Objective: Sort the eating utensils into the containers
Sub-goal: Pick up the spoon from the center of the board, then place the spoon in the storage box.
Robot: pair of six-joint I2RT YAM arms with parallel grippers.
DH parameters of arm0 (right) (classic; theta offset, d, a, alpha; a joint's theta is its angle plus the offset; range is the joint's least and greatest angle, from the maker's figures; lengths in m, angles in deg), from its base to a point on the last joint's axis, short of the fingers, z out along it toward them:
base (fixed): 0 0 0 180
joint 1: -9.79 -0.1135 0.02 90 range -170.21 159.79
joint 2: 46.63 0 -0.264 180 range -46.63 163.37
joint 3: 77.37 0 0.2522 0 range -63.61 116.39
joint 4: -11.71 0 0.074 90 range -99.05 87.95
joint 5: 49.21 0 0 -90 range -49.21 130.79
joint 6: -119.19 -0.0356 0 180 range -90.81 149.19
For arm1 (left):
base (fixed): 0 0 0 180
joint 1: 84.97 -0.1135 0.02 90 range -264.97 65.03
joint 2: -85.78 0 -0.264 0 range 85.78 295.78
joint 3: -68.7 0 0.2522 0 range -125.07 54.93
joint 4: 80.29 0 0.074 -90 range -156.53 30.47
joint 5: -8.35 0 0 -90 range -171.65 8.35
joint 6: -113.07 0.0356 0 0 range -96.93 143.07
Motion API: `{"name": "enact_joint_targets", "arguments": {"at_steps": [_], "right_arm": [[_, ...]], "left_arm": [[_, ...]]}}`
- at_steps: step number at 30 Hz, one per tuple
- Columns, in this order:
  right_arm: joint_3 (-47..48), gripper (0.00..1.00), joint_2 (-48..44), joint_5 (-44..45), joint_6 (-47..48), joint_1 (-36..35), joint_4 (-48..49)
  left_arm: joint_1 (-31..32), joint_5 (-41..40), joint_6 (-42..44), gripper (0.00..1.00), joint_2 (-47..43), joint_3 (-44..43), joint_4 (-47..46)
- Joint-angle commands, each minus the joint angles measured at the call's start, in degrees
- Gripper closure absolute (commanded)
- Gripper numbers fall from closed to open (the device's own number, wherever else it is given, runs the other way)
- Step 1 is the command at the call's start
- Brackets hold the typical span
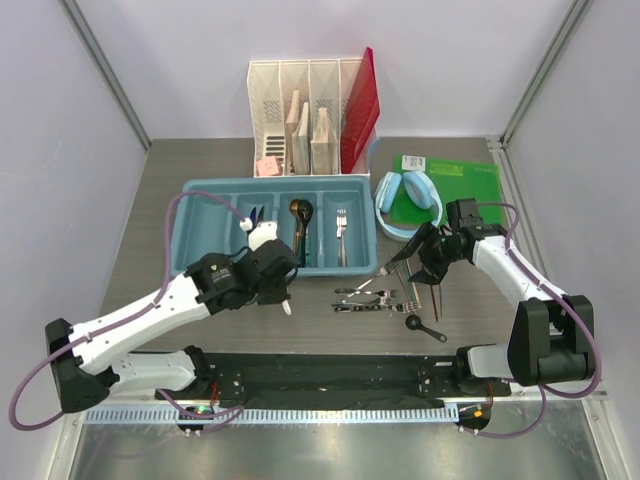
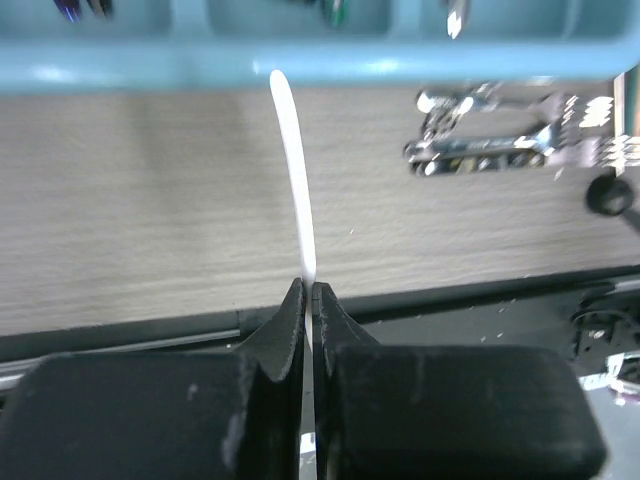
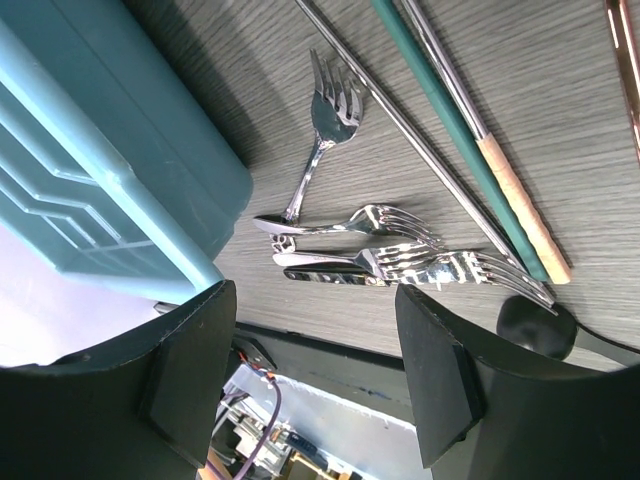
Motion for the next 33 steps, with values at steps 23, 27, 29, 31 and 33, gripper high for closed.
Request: {"name": "enact_joint_targets", "arguments": {"at_steps": [23, 27, 29, 31, 33], "right_arm": [[0.6, 0.30, -1.8, -2.4, -4.0, -0.3, 4.4], [0.5, 0.30, -2.0, -2.5, -4.1, -0.2, 4.3], [0.7, 0.30, -2.2, -2.5, -4.2, -0.3, 4.4], [1.0, 0.30, -1.8, -2.7, -4.1, -0.2, 4.5], [1.1, 0.30, -1.7, -2.9, -4.1, -0.3, 4.8]], "left_arm": [[-20.8, 3.0, 34.6, 1.00, 57.1, -52.2, 3.9], [-20.8, 3.7, 33.8, 1.00, 56.3, -46.5, 1.6], [-20.8, 3.4, 34.1, 1.00, 56.6, -45.4, 1.3], [-20.8, 3.2, 34.5, 1.00, 57.2, -44.7, 1.3], [-20.8, 2.3, 34.4, 1.00, 58.2, -44.7, 1.9]]}}
